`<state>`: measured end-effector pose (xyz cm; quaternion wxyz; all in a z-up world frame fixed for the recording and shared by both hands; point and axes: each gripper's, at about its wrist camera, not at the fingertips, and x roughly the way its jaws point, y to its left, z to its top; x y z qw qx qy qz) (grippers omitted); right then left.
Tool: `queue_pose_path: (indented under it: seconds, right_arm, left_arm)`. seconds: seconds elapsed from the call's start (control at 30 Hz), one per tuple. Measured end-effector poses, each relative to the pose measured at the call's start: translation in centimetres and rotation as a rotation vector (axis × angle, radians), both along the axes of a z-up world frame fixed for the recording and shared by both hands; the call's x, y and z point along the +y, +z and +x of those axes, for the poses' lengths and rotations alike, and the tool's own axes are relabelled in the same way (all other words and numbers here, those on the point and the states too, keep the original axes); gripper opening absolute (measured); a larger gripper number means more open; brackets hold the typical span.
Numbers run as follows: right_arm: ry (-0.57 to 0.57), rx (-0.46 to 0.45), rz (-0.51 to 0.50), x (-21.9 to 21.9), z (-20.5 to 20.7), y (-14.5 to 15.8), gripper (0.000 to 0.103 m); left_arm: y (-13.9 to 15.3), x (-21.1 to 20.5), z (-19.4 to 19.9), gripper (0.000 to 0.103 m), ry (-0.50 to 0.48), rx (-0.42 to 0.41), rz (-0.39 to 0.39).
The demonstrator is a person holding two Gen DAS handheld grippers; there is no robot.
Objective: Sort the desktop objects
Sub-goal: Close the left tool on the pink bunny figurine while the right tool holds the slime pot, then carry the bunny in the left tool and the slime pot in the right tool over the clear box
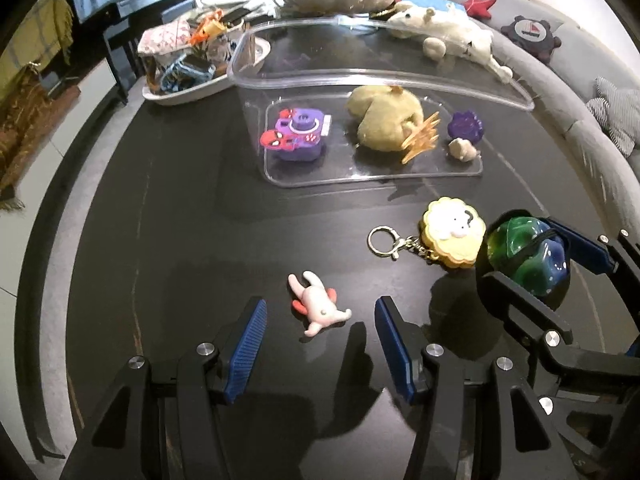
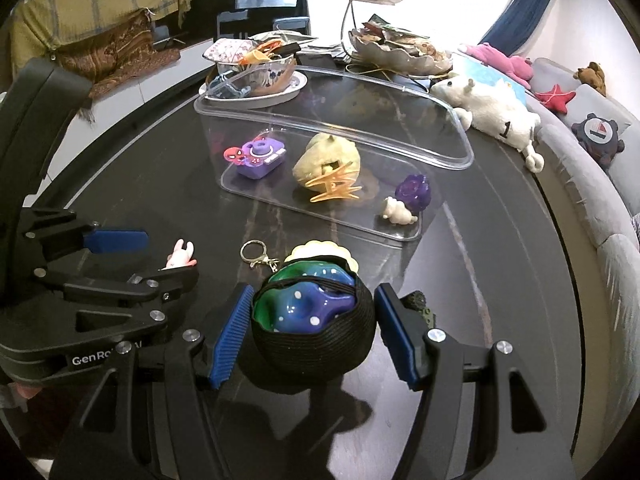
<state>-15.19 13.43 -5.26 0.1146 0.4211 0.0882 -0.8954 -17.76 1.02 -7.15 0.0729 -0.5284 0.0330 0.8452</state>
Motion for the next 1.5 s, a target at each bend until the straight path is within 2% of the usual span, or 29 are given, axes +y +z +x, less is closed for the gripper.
queue_pose_path:
  seconds: [0.17, 0.3, 0.5, 0.83, 0.93, 1.5]
  right_arm:
    - [0.003, -0.004, 0.022, -0.3, -0.4, -0.6, 0.061]
    - [0.009, -0.009, 0.035, -0.6, -0.5, -1.0, 0.061]
    - [0.017, -0.003, 0.050, -0.9, -0.5, -1.2, 0.061]
    - [0.015, -0.005, 0.054, -1.1, -0.5, -1.0, 0.060]
    - [0.012, -0.005, 0.049, -1.2, -0.5, -0.8, 0.060]
    - [-0.043, 0.025, 0.020, -0.9, 0.5, 1.6, 0.060]
  left_arm:
    - [-0.8, 0.0, -0.3, 0.049, 0.005, 0.001, -0.007]
    - [-1.4, 0.2, -0.5, 0.037, -0.010, -0.014, -0.007]
    - [-1.9, 0.2, -0.7, 0.031, -0.018, -0.012, -0.011]
    - [-1.6, -0.2, -0.7, 0.031, -0.028, 0.015, -0.011]
    - [-1.2, -0.4, -0.8, 0.031, -0.029, 0.007, 0.016]
    - [2.8, -0.3, 1.9, 0.031, -0.065, 0.089, 0.054]
